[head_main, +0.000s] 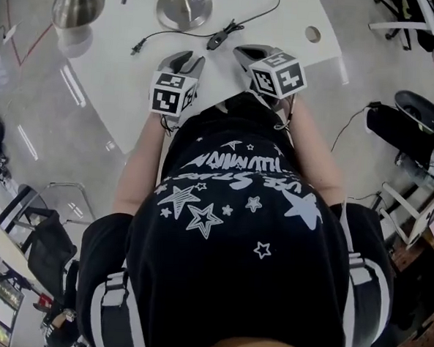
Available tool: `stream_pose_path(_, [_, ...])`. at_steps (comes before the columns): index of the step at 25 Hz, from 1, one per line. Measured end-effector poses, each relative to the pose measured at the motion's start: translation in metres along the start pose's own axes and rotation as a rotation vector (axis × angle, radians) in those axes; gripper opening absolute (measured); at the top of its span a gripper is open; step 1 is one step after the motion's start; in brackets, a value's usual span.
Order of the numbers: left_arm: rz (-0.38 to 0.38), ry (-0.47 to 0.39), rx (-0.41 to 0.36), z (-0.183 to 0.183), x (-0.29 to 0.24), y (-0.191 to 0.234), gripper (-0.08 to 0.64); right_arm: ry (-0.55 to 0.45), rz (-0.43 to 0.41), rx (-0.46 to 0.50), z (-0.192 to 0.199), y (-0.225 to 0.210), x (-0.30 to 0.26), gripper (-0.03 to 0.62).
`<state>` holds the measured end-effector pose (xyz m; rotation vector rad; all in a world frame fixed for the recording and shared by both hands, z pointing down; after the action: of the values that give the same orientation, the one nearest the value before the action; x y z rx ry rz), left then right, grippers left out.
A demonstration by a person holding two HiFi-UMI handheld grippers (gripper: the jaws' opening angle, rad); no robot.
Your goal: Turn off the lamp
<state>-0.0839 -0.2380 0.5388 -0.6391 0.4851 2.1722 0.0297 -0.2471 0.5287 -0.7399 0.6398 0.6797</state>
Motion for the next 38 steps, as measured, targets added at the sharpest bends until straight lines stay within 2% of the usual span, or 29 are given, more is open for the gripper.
stream_pose_path(7, [0.033,-0.004,0.018,-0.002,0.006,0.001,0.132,-0.029,0.051,-0.121,0.022,-0.015,0.016,0.005])
stream_pose_path(11, [0.042,-0.02,0.0,-0.008,0.008,-0.003,0.13,-0.072,0.041,-0.156,0.022,-0.014,0.021,0.006])
stream_pose_path(16, [0.008,-0.038,-0.012,-0.015,0.016,-0.014,0.13,-0.076,0.024,-0.16,0.038,-0.009,0.031,0.005])
stream_pose_path(20, [-0.022,-0.067,0.003,-0.015,0.033,-0.029,0.076,-0.092,0.025,-0.174,0.057,-0.003,0.046,0.005])
stream_pose_path(26, [-0.056,-0.122,-0.021,-0.014,0.064,-0.062,0.018,-0.163,0.017,-0.179,0.077,0.02,0.077,0.005])
stream_pose_path(38, [-0.116,-0.276,-0.063,-0.029,0.129,-0.129,0.011,-0.275,-0.033,-0.111,0.109,0.066,0.131,0.005])
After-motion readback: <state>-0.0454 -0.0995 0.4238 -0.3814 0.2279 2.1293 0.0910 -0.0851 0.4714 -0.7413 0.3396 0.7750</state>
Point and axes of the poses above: the fingertips, and each gripper's own axes: x backward along the fingers, y to its left, z out of its underside, the point moved 2 cm from there along x, backward along the fingers, and after that the axes turned 9 degrees about -x, right-handed, at the moved point
